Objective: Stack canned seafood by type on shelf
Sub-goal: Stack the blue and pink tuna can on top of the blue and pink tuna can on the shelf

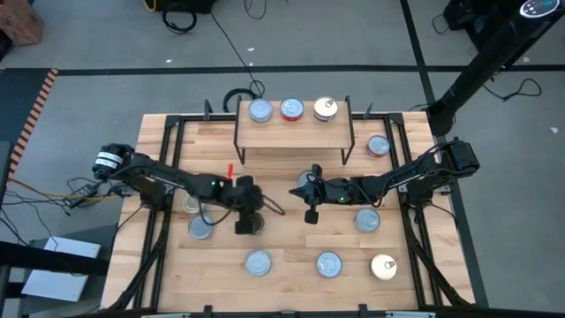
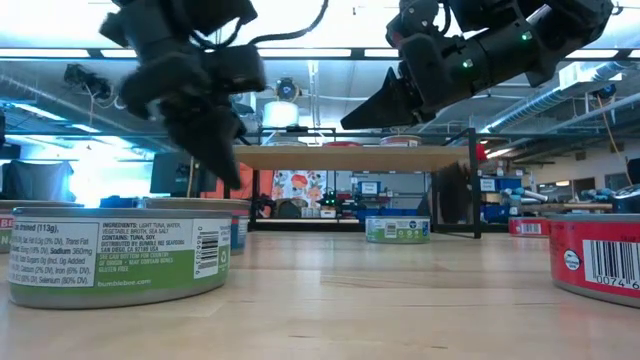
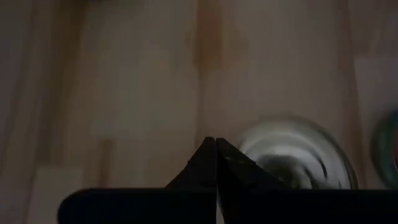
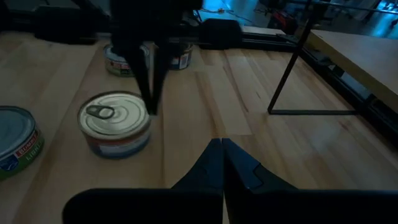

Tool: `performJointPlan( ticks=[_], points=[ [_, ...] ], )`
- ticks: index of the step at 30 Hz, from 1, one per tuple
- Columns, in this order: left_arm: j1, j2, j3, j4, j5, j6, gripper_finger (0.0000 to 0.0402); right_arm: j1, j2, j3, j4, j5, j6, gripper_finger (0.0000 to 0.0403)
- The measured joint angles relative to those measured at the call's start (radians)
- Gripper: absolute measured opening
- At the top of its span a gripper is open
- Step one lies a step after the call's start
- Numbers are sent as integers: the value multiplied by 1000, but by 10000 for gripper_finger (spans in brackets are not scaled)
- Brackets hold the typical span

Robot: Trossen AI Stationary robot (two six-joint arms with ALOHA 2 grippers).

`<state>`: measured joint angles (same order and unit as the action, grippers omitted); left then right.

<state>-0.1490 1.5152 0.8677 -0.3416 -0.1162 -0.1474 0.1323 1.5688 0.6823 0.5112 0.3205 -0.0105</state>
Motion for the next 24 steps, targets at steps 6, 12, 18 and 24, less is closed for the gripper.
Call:
performJointPlan(
  ticks=[6,12,18,24],
  points=[
    [20,16,0,45,2,46,0,6,0,0,-17,0,-8,3],
    [2,-69,3,-96,155,68,0,6,0,0,-32,0,-10,3],
    [-9,-4,-4,-71,173,69,0,6,0,0,-44,0,-10,3],
    [7,67,-2,17,143,89,0,6,0,-1,-48,0,-9,3]
  ],
)
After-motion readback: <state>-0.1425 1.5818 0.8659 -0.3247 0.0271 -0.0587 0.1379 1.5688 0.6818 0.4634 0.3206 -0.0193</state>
